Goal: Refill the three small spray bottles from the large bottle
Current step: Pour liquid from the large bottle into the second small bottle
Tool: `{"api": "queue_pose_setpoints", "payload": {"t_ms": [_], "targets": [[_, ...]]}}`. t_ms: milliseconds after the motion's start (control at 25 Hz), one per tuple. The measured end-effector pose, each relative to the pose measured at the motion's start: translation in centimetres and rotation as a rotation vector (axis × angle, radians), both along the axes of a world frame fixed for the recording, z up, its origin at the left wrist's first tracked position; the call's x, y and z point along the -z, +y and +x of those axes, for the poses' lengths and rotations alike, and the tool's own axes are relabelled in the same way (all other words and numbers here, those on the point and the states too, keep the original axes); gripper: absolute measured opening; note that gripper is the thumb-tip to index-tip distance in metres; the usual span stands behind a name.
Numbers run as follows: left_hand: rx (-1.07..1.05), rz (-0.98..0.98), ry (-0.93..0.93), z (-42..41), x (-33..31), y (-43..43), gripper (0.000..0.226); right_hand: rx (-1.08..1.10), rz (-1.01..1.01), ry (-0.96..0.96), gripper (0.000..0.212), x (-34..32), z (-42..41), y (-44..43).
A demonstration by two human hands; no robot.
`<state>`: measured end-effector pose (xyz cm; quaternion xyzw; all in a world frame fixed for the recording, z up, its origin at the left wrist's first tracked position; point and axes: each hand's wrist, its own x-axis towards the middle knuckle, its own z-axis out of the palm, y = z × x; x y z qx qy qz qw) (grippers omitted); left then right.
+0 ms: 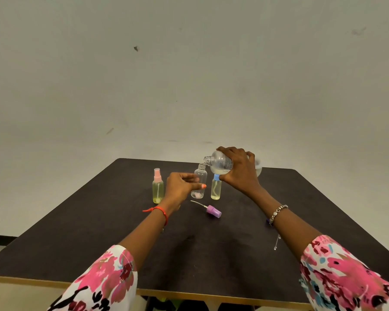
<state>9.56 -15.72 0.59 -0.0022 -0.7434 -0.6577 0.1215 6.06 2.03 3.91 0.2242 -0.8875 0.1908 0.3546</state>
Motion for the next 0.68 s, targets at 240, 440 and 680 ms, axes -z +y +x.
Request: {"api": "queue_pose_setpoints", "payload": {"t_ms": [240, 440, 680], "targets": [[0.005, 0.004, -0.006, 0.07, -0.01, 0.05, 0.045, 0.006, 0.030, 0.017, 0.065, -0.13, -0.07, 0.20], [0.008, -0.002, -0.012, -0.03, -0.02, 0.12, 0.046, 0.015, 0.052, 0.026, 0.067, -0.12, -0.20, 0.36], [0.011, -0.027, -0.004, 0.02, -0.02, 0.09, 0.046, 0.021, 0.067, 0.049, 0.065, 0.04, -0.33, 0.53]]}}
